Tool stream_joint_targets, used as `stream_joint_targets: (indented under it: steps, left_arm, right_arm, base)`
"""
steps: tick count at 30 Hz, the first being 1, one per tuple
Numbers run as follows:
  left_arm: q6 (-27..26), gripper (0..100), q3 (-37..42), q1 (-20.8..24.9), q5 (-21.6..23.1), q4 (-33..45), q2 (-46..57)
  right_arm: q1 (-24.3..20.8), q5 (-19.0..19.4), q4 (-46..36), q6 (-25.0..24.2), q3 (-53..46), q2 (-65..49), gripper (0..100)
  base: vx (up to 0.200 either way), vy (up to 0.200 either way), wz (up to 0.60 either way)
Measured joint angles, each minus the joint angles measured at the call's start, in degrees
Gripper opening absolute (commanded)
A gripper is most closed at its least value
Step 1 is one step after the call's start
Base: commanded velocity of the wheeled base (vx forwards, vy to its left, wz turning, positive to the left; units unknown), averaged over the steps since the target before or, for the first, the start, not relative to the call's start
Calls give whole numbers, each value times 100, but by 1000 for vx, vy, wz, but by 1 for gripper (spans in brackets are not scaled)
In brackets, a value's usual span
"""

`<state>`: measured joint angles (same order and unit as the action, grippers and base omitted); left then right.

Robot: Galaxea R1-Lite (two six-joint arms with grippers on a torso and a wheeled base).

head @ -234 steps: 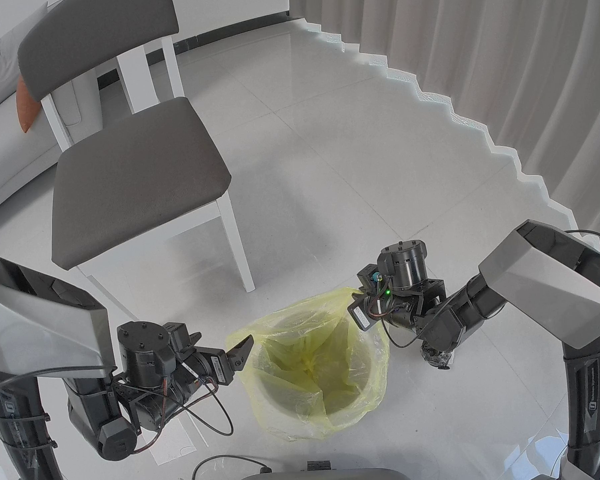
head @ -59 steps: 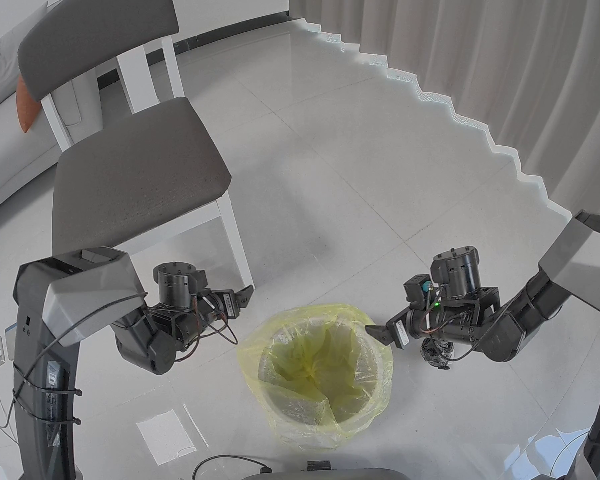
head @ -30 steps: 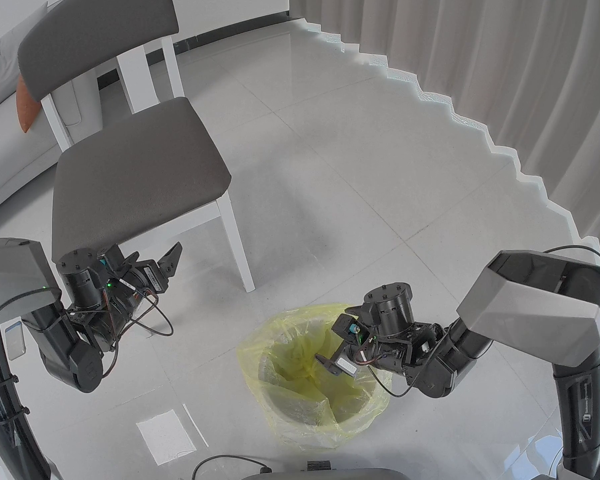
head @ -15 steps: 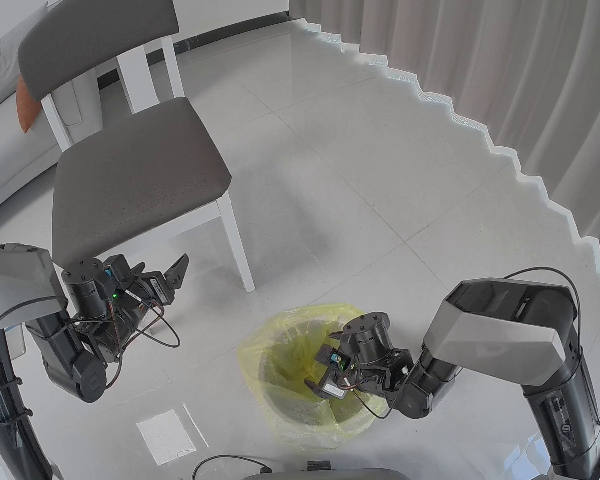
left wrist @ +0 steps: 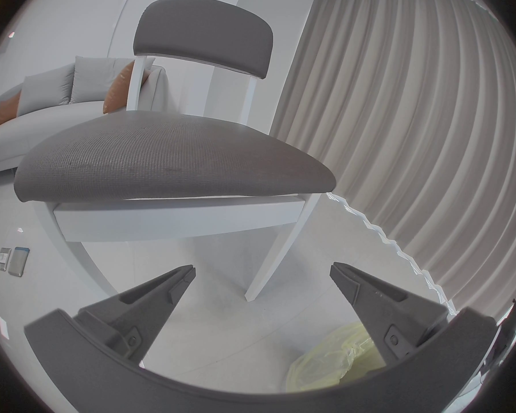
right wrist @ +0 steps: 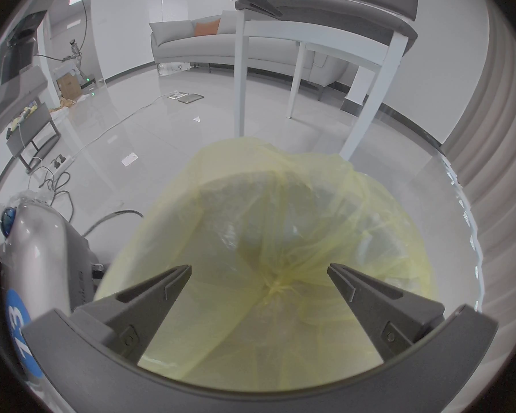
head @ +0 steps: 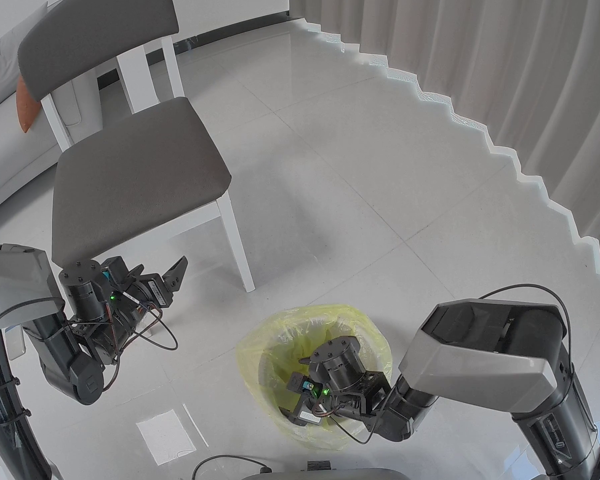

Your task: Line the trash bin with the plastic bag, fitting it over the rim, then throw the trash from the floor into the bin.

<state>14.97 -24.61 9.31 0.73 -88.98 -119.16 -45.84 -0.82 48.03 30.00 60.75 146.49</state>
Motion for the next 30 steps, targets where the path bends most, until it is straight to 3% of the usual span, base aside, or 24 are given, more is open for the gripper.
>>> stream_joint_targets:
  steps: [9,15,21,30]
  left_arm:
    - [249,100,129,-22,189,-2,-2]
    - [268,100,183,28,195,0,-44]
    - [268,100,108,143,194,0,-79]
    - [268,100,50,254,189,0,-127]
  right_arm:
    - [-636,6,-484,-602,-116,-258,100]
    - [-680,6,-446,-635,-276,-435,100]
    - [-223,4,-400,-669,-658,-835,100]
    - [1261,60,-285,-679,-1209,-1532,100]
  base:
    - [0,0,0]
    - [0,0,0]
    - [0,0,0]
    - [0,0,0]
